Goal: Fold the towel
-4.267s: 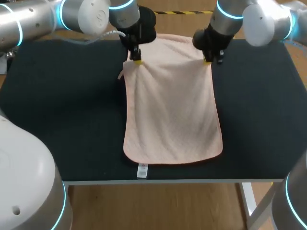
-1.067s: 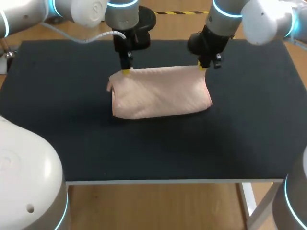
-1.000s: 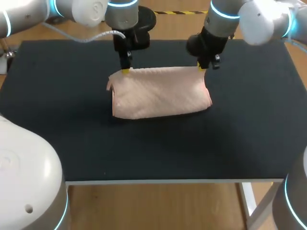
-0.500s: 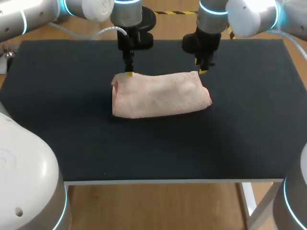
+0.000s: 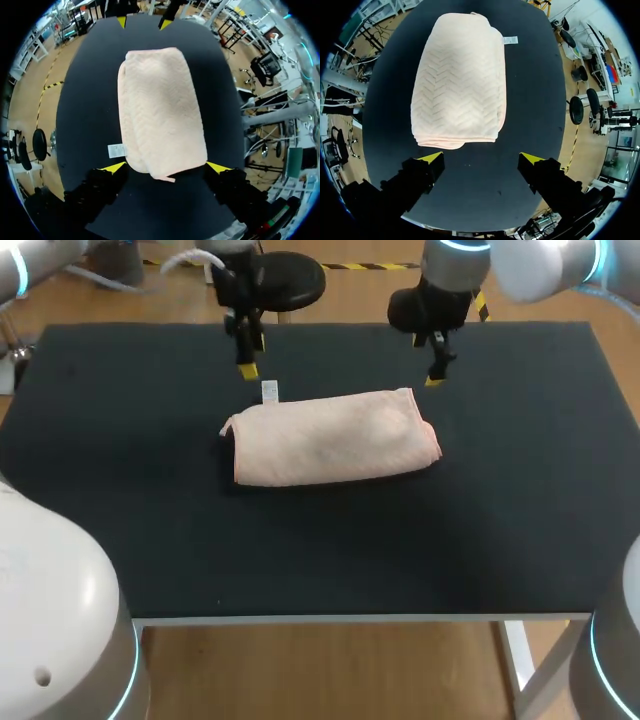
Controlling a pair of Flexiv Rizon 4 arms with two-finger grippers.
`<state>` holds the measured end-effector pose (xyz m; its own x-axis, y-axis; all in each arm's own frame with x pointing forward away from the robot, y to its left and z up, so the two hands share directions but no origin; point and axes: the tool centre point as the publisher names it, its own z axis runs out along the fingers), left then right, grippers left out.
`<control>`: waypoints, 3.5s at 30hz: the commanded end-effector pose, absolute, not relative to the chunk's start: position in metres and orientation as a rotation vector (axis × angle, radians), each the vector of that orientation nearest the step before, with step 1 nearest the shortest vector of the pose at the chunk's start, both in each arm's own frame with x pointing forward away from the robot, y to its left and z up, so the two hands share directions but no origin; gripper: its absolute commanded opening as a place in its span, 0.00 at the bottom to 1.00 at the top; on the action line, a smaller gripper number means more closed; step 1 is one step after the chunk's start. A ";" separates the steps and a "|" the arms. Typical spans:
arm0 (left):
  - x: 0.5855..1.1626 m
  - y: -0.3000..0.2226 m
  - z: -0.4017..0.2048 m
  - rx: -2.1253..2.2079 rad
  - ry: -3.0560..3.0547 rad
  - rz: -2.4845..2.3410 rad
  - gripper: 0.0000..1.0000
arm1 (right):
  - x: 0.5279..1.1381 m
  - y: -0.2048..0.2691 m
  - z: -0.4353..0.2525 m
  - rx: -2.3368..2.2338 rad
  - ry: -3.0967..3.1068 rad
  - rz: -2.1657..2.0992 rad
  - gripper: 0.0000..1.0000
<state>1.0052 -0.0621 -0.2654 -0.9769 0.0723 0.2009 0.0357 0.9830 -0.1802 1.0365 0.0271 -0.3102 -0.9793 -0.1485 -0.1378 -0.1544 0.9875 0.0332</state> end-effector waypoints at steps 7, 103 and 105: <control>0.962 -0.015 -0.244 0.054 -2.967 1.336 1.00 | 1.020 0.021 -0.287 -0.251 2.958 0.048 1.00; 0.946 -0.011 -0.252 0.061 -2.957 1.328 1.00 | 0.955 0.017 -0.372 2.882 1.966 1.819 1.00; 0.946 -0.011 -0.252 0.061 -2.957 1.328 1.00 | 0.954 0.019 -0.374 2.878 2.027 1.770 1.00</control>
<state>0.9456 -0.0105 -0.2511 -0.9944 -0.0749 -0.0740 0.0053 0.6662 -0.7457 0.9549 0.0151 -0.3696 -0.2269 0.3927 0.8912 0.9600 -0.0639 0.2726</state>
